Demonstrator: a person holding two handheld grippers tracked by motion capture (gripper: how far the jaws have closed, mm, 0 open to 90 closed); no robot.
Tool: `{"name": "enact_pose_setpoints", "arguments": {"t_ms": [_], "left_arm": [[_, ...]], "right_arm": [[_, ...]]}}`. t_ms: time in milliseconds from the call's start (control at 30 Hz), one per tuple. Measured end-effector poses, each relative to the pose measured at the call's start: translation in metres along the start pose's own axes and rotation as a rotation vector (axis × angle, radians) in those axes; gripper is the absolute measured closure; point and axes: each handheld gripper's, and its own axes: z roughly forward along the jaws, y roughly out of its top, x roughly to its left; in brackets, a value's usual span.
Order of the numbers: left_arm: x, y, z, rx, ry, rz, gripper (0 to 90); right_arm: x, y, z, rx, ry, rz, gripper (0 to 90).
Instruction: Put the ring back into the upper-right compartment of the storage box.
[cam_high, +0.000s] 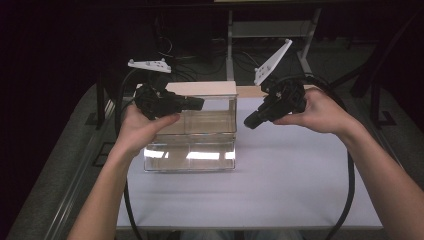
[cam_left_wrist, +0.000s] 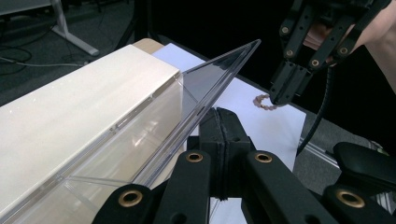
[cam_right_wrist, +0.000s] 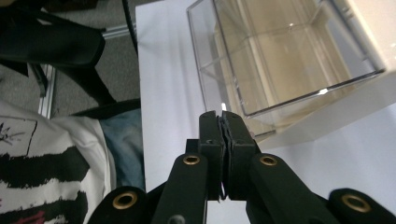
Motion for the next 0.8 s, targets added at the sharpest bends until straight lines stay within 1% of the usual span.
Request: {"name": "enact_pose_setpoints", "arguments": {"t_ms": [67, 100, 133, 267, 333, 467, 567, 600, 667, 767, 800], "left_arm": [[0.000, 0.000, 0.000, 0.000, -0.001, 0.000, 89.1], [0.000, 0.000, 0.000, -0.001, -0.001, 0.000, 89.1], [0.000, 0.000, 0.000, -0.001, -0.001, 0.000, 89.1], [0.001, 0.000, 0.000, 0.000, -0.002, 0.005, 89.1], [0.001, 0.000, 0.000, 0.000, -0.001, 0.006, 89.1], [0.000, 0.000, 0.000, 0.002, 0.000, 0.007, 89.1], [0.000, 0.000, 0.000, 0.000, 0.000, 0.002, 89.1], [0.000, 0.000, 0.000, -0.001, -0.001, 0.003, 89.1], [0.000, 0.000, 0.000, -0.001, -0.002, 0.003, 89.1], [0.000, 0.000, 0.000, -0.001, -0.002, 0.002, 89.1], [0.000, 0.000, 0.000, -0.001, -0.001, 0.007, 89.1]], "right_arm": [[-0.003, 0.001, -0.001, -0.024, 0.006, 0.006, 87.9], [-0.003, 0.002, -0.001, -0.034, 0.010, 0.024, 87.9], [-0.005, 0.003, -0.001, -0.040, 0.010, 0.023, 87.9], [-0.009, 0.007, 0.002, -0.046, 0.002, 0.030, 87.9], [-0.011, 0.009, 0.006, -0.056, 0.001, 0.022, 87.9], [-0.011, 0.015, 0.013, -0.058, -0.002, 0.031, 87.9], [-0.012, 0.018, 0.020, -0.052, -0.007, -0.001, 87.9], [-0.011, 0.020, 0.022, -0.057, -0.007, 0.013, 87.9], [-0.011, 0.022, 0.027, -0.057, -0.010, 0.009, 87.9], [-0.012, 0.023, 0.035, -0.064, -0.002, 0.005, 87.9], [-0.012, 0.023, 0.037, -0.066, 0.001, 0.006, 87.9]]}}
